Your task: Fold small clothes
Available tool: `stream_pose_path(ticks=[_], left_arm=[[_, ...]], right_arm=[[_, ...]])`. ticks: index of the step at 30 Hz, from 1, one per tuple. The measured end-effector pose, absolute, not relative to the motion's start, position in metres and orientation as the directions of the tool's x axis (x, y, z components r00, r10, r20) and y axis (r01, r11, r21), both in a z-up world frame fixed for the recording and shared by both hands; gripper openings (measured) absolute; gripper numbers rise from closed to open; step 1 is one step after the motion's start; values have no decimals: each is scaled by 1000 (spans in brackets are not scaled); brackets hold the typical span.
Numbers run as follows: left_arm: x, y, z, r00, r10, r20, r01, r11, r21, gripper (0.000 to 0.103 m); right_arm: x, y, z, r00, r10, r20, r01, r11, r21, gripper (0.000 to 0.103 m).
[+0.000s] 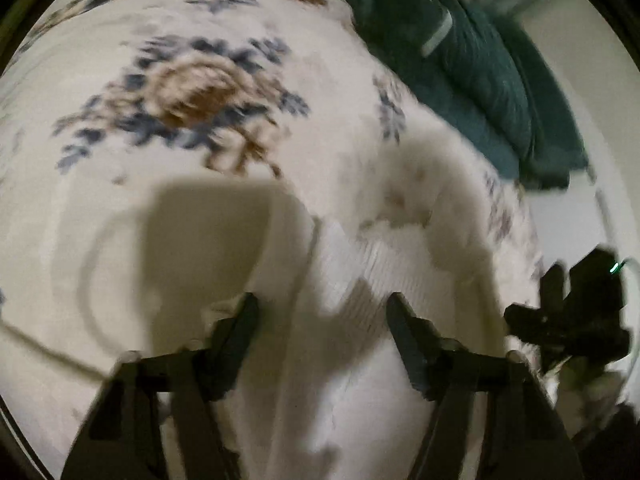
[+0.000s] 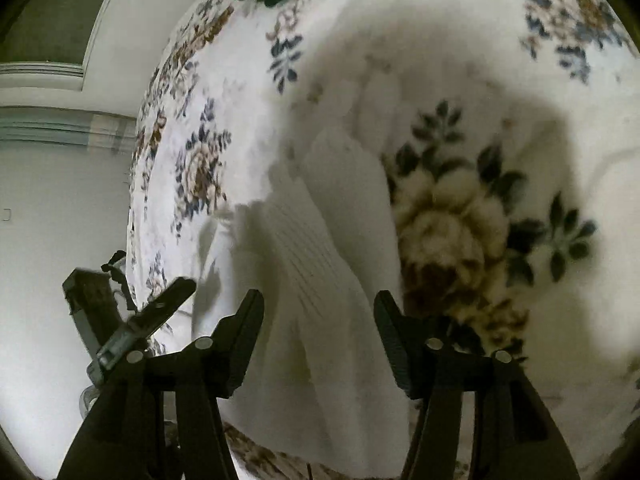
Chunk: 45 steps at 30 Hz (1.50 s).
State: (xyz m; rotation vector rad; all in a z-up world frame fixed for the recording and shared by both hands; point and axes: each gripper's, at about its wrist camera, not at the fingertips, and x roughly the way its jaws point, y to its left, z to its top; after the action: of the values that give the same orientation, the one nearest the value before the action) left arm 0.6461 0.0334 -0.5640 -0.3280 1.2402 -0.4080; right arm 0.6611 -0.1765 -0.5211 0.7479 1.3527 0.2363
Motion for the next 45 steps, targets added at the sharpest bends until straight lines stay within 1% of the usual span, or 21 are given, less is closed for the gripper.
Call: stream_pose_path(ticks=[1,2,6,9,13,15,16,17,18,19,20,21,25,27,28,29,31,34,37,39,45], left_arm=[[645,29,-569,257,-446,-858,126,895,-428,5],[645,28,-570,263,-439,-859,124,898,-422,5],[634,64,-546,392,-426,-816,42,894,-447,4],[633,96,-550,413,-404,-816,-42,887,-461,4],[638,105,-571,372,-431,-822,-84,866,-493,4],[635,102,-569,352,-473,-808,-70,847,-527,9],[630,103,-566,341,-486,-805,-74,840,-538,9],[624,106,-563,336,-502,-797,-83,827,-556,12],[616,109,-559,340,-514,-787,-91,815,-572,23],[608,112,-555,344,-526,-778,-99,803,-587,31],[595,116,-552,355,-539,-764,-106,789,-605,48],[585,118,-550,362,-540,-760,-111,785,-610,55],[534,117,-561,328,-529,-783,-139,792,-594,56],[515,113,-575,296,-550,-781,-165,776,-609,56],[510,110,-580,285,-558,-779,-175,769,-615,56],[505,108,-583,280,-563,-778,-181,765,-619,56],[498,103,-587,282,-563,-777,-174,766,-619,56],[496,100,-589,273,-564,-780,-181,766,-617,56],[499,99,-580,270,-548,-792,-164,784,-598,56],[505,100,-569,289,-551,-783,-146,783,-605,56],[566,96,-564,343,-546,-764,-74,795,-602,56]], right_arm=[[662,-175,-526,245,568,-785,268,739,618,6],[664,-175,-529,263,569,-779,283,727,626,5],[679,-188,-519,366,506,-781,323,718,617,4],[691,-200,-510,399,442,-803,332,747,576,4],[708,-201,-543,295,425,-856,357,782,511,4],[706,-200,-551,259,459,-850,359,771,526,6],[700,-200,-551,245,489,-837,357,757,547,9],[694,-201,-549,242,504,-829,357,748,559,21],[677,-205,-543,250,518,-818,353,738,575,28],[661,-208,-540,251,531,-809,346,731,588,40],[646,-209,-539,242,534,-810,346,732,587,46],[629,-209,-540,224,532,-817,348,739,577,46],[554,-200,-566,105,581,-807,376,728,573,46],[537,-194,-580,109,644,-757,397,670,627,46],[530,-190,-587,134,674,-726,409,630,660,40],[528,-187,-588,161,671,-724,406,624,668,9],[522,-188,-581,217,592,-776,425,658,621,6],[509,-207,-574,270,471,-840,526,658,538,5],[513,-197,-583,189,534,-824,502,669,549,5],[524,-193,-572,182,566,-804,460,673,579,10],[593,-225,-552,327,546,-772,403,658,636,12]])
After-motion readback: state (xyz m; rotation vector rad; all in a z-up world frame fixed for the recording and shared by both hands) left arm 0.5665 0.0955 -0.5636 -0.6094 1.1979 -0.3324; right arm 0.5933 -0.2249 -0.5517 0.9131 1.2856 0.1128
